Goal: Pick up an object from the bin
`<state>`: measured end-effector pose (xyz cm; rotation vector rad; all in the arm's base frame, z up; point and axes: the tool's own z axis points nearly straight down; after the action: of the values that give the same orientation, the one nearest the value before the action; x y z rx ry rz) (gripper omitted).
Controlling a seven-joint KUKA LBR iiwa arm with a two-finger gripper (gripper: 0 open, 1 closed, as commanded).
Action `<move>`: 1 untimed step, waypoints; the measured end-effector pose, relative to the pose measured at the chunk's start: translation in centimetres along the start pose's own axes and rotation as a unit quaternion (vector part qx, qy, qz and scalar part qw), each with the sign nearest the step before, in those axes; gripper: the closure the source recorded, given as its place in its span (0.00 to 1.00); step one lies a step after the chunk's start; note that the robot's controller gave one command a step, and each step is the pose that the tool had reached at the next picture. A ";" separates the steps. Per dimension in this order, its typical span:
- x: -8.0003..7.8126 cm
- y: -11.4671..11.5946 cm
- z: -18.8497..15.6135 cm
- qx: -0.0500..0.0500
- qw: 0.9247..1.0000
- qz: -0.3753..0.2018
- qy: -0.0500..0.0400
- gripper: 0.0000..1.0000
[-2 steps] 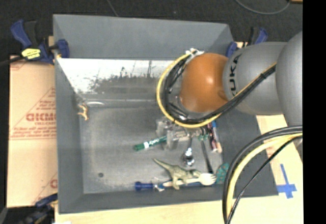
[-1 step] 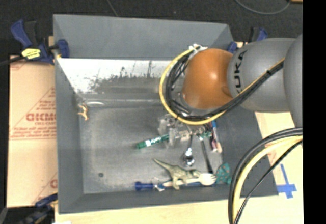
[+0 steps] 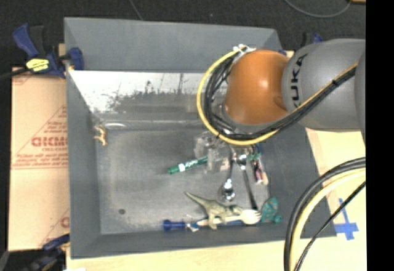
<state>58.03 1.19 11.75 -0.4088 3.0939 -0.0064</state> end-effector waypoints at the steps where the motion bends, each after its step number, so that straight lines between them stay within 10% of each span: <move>1: 0.0 -0.1 -1.9 0.000 1.000 0.002 -0.001 1.00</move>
Offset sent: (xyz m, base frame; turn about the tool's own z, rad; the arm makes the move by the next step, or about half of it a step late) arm 0.0003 -0.0002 0.0742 0.0024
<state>58.04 1.13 13.62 -0.4027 3.0933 -0.0069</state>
